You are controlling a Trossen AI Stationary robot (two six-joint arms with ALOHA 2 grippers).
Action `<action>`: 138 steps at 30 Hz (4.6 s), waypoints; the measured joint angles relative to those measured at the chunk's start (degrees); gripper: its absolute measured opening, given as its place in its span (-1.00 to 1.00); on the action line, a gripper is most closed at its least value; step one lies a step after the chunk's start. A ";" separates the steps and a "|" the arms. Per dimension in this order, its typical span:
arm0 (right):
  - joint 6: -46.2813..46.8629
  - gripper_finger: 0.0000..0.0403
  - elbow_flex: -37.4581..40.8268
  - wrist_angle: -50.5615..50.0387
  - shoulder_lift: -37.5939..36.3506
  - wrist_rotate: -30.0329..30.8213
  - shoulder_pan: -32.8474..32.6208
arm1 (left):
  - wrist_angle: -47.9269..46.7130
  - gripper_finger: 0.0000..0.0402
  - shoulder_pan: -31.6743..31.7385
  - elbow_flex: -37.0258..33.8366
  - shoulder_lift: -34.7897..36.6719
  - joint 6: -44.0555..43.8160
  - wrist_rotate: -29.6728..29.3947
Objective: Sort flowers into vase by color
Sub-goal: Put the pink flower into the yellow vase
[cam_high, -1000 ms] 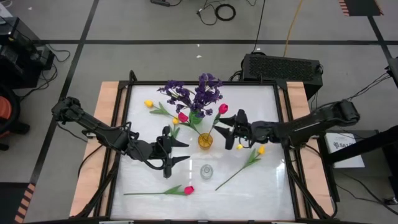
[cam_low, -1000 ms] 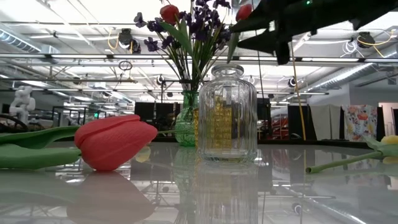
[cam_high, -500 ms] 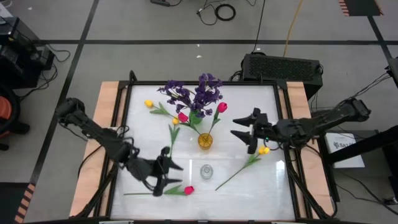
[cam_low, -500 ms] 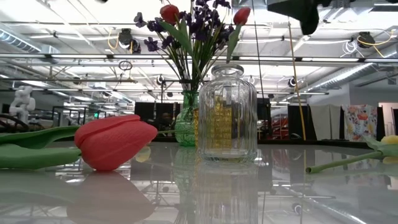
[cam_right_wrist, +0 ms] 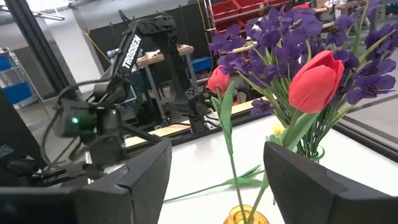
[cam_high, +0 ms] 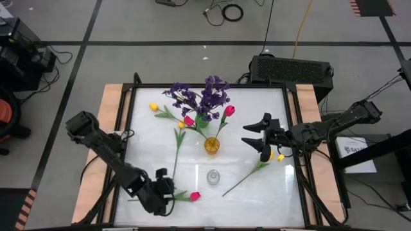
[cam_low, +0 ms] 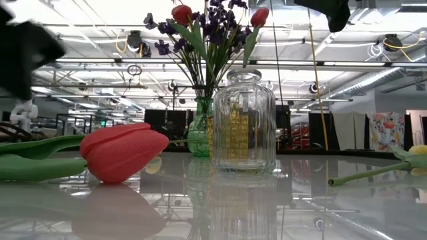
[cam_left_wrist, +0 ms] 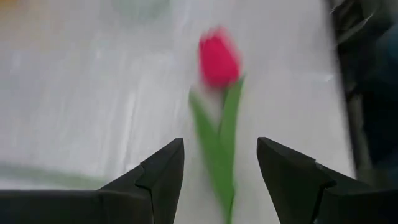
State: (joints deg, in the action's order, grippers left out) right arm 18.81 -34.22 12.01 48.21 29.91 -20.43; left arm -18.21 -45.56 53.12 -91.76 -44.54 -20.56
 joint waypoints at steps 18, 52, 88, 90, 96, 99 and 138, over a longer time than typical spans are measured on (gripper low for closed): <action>-0.66 0.23 0.00 -0.35 0.00 -0.01 0.00 | -6.08 0.05 -7.82 -0.02 -1.96 -10.77 -0.38; -0.66 0.23 0.00 -0.24 0.00 0.00 0.00 | -3.13 -0.72 -8.56 0.02 -9.76 -13.59 -3.38; -17.92 0.23 -0.78 28.91 15.04 -6.48 -2.19 | 40.83 -0.99 6.17 0.02 16.89 60.75 -22.20; -18.40 0.23 -2.51 29.78 17.56 -7.31 -2.19 | 45.13 -0.99 8.88 0.02 16.89 63.00 -16.89; -19.16 0.23 -10.12 29.41 25.13 -9.51 -2.46 | 51.99 -0.99 16.00 0.02 16.89 63.96 -3.41; -20.89 0.23 -14.00 29.39 28.49 -9.46 -3.11 | 53.32 -0.99 18.39 0.07 16.11 62.20 1.56; -25.92 0.11 -22.97 30.45 37.30 -13.84 -5.05 | 61.26 -1.00 20.49 0.07 8.23 66.02 9.87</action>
State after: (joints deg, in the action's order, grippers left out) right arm -7.11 -57.19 42.46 85.50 16.08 -25.47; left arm 43.05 -25.07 53.19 -83.53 21.47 -10.69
